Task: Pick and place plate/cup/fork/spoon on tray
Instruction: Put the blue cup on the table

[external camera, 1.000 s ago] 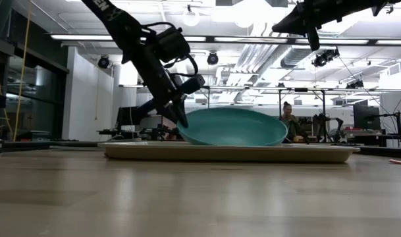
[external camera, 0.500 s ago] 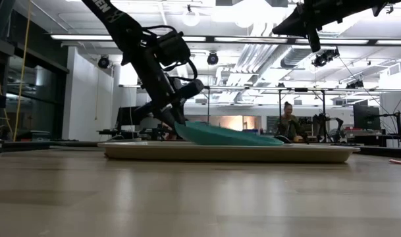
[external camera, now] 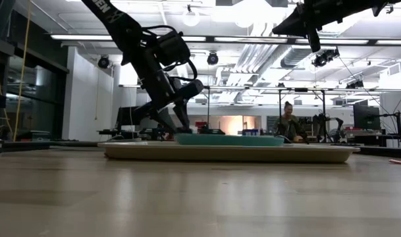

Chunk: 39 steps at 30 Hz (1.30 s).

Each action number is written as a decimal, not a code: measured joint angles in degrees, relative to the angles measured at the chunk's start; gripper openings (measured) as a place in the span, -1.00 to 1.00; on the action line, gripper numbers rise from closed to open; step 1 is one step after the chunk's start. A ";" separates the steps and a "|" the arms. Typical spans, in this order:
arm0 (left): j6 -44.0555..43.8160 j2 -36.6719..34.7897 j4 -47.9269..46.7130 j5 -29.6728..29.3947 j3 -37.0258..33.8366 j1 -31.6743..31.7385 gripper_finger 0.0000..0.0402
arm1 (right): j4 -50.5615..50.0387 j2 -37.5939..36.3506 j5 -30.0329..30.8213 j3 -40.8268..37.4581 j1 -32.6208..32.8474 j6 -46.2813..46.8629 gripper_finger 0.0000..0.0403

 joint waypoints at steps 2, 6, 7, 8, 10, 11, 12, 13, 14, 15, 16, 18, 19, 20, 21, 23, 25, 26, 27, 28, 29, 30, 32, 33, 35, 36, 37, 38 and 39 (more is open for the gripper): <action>1.87 -0.58 0.10 0.93 0.02 0.60 -0.25 | 0.00 0.00 0.00 0.00 0.00 -0.01 -1.00; 5.89 -2.93 -0.21 2.35 0.02 2.05 -0.18 | 0.01 0.00 0.00 0.00 0.00 0.21 -1.00; 7.15 -3.80 -0.29 3.12 0.02 2.48 -0.17 | 0.00 0.00 0.00 0.00 0.00 0.86 -1.00; 8.61 -4.87 -0.33 4.10 0.02 2.87 -0.16 | 0.02 0.00 0.01 0.00 0.00 1.83 -1.00; 11.96 -7.51 -0.19 5.65 0.02 3.41 -0.16 | 0.02 0.00 0.00 0.00 0.00 3.58 -1.00; 13.69 -8.92 -0.17 6.41 0.02 3.56 -0.15 | 0.02 0.00 0.00 0.00 0.00 4.60 -1.00; 15.12 -10.49 -0.28 7.12 0.02 3.77 -0.15 | 0.04 0.00 0.00 0.00 0.02 5.30 -1.00; 16.55 -12.24 -0.24 7.52 0.02 3.81 -0.15 | 0.03 0.00 0.00 0.00 0.02 6.22 -1.00; 17.83 -14.03 0.03 7.59 0.02 3.76 -0.15 | 0.04 0.00 0.00 0.00 0.00 6.73 -1.00; 18.88 -15.94 0.08 7.69 0.02 3.61 -0.15 | 0.04 0.00 0.00 0.00 0.01 7.11 -1.00; 19.94 -17.92 0.02 7.80 0.02 3.49 -0.15 | 0.06 0.00 0.00 0.00 0.02 7.38 -1.00; 21.68 -21.87 0.10 8.49 0.02 2.81 -0.15 | 0.28 0.00 -0.47 0.00 0.02 7.56 -1.00; 22.57 -23.81 0.43 9.10 0.02 2.34 -0.15 | 0.59 0.00 -1.27 0.00 0.02 7.56 -1.00; 23.42 -25.75 0.60 9.79 0.02 1.84 -0.15 | 1.15 0.00 -2.36 0.00 0.02 7.58 -1.00; 24.21 -27.72 0.72 10.38 0.02 1.28 -0.15 | 1.90 0.00 -3.38 0.00 0.02 7.59 -1.00; 26.20 -31.16 2.03 11.36 0.02 -0.23 -0.15 | 3.86 0.02 -5.34 0.00 0.02 8.83 -1.00; 28.01 -34.21 3.70 12.62 -0.04 -1.91 -0.15 | 6.09 0.07 -6.22 0.00 0.04 10.89 -1.00; 28.52 -35.77 5.82 13.66 -0.59 -2.74 -0.15 | 7.26 0.24 -6.68 0.00 0.04 11.14 -1.00; 28.77 -37.36 8.50 14.83 -1.64 -3.62 -0.15 | 8.46 0.41 -7.37 0.00 0.04 11.42 -0.99; 28.79 -38.93 12.26 16.14 -3.06 -4.53 -0.15 | 9.25 0.54 -7.94 -0.01 0.04 12.47 -0.98; 28.62 -40.35 16.11 17.74 -4.74 -5.39 -0.15 | 10.28 0.80 -8.57 -0.02 0.04 13.65 -0.94; 28.21 -41.69 20.00 19.08 -6.71 -6.20 -0.15 | 11.60 1.14 -9.52 -0.02 0.05 14.64 -0.90; 27.23 -44.32 28.47 21.25 -11.09 -7.70 -0.15 | 12.79 1.94 -11.03 -0.02 0.47 16.18 -0.77; 26.56 -45.52 32.33 21.30 -13.28 -8.41 -0.15 | 13.40 2.42 -11.22 -0.02 1.07 16.39 -0.69; 24.49 -47.80 37.28 21.23 -17.25 -9.35 -0.15 | 14.67 3.28 -11.93 -0.02 2.54 16.09 -0.53; 23.37 -48.70 38.03 21.14 -18.71 -9.55 -0.15 | 15.01 3.69 -12.52 -0.02 3.30 15.27 -0.45; 22.34 -49.53 38.15 21.02 -19.88 -9.57 -0.15 | 15.63 4.14 -12.84 -0.02 4.11 14.23 -0.36; 21.55 -50.26 37.80 21.01 -20.80 -9.57 -0.15 | 15.92 4.47 -13.66 -0.02 4.91 13.31 -0.29; 20.92 -50.80 37.40 20.99 -21.35 -9.56 -0.15 | 16.18 4.83 -14.19 -0.02 5.56 12.23 -0.22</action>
